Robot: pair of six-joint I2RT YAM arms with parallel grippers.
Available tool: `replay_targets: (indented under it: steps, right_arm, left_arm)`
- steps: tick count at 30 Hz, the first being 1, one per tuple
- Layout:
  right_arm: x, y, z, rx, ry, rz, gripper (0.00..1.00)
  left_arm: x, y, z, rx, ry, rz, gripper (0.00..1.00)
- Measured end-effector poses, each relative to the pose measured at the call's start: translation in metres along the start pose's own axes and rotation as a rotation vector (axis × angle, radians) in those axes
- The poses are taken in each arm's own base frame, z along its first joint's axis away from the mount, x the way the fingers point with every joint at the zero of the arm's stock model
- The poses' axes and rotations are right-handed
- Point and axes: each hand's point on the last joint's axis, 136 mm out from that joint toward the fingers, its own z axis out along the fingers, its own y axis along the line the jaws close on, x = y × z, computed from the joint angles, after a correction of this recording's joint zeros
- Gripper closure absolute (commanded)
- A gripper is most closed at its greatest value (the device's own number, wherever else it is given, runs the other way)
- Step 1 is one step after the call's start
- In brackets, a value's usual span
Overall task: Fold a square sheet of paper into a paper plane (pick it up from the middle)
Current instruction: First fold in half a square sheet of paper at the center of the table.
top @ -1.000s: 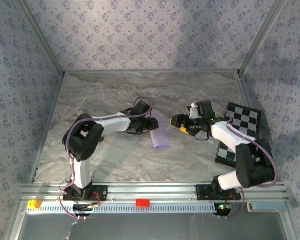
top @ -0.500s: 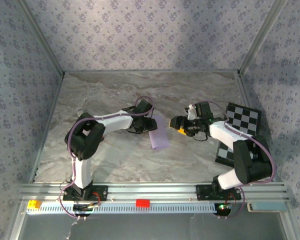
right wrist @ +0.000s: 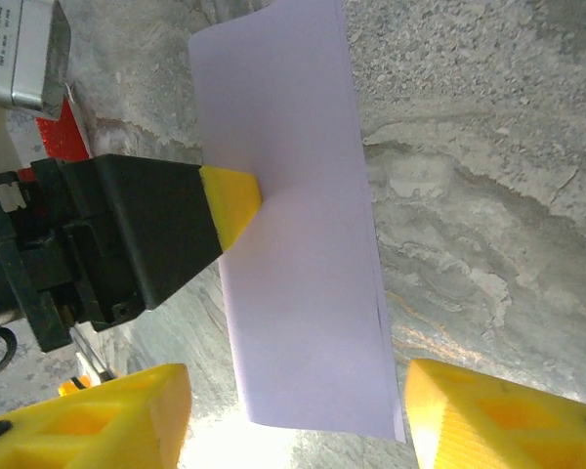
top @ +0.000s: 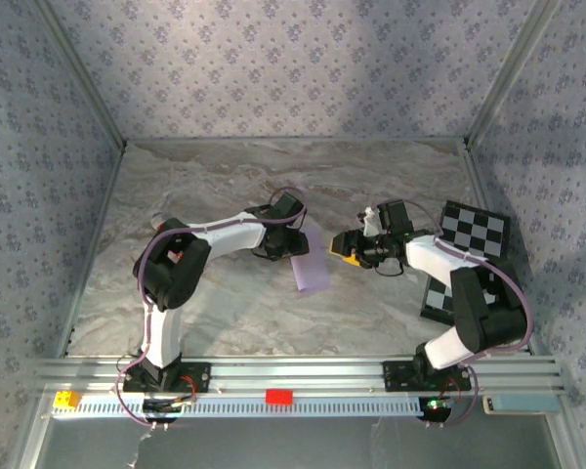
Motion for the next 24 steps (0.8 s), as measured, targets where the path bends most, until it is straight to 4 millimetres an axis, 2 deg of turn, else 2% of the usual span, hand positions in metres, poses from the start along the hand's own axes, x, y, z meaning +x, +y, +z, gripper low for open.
replay_targets:
  steps: [7,14,20,24]
  right_arm:
    - [0.011,-0.007,0.014,0.006,0.069,0.006,0.71]
    - [0.020,-0.007,0.040,0.024,0.164,-0.016,0.87]
    - [0.026,-0.014,0.059,0.045,0.221,-0.002,0.93]
    - [0.031,-0.025,0.065,0.093,0.246,0.021,0.96]
  left_arm:
    - [0.000,0.002,0.001,-0.045,-0.007,0.019,0.47]
    - [0.000,0.002,0.001,-0.047,-0.010,0.020,0.47]
    - [0.000,0.001,0.001,-0.047,-0.010,0.020,0.47]
    - [0.000,0.001,0.001,-0.047,-0.009,0.019,0.45]
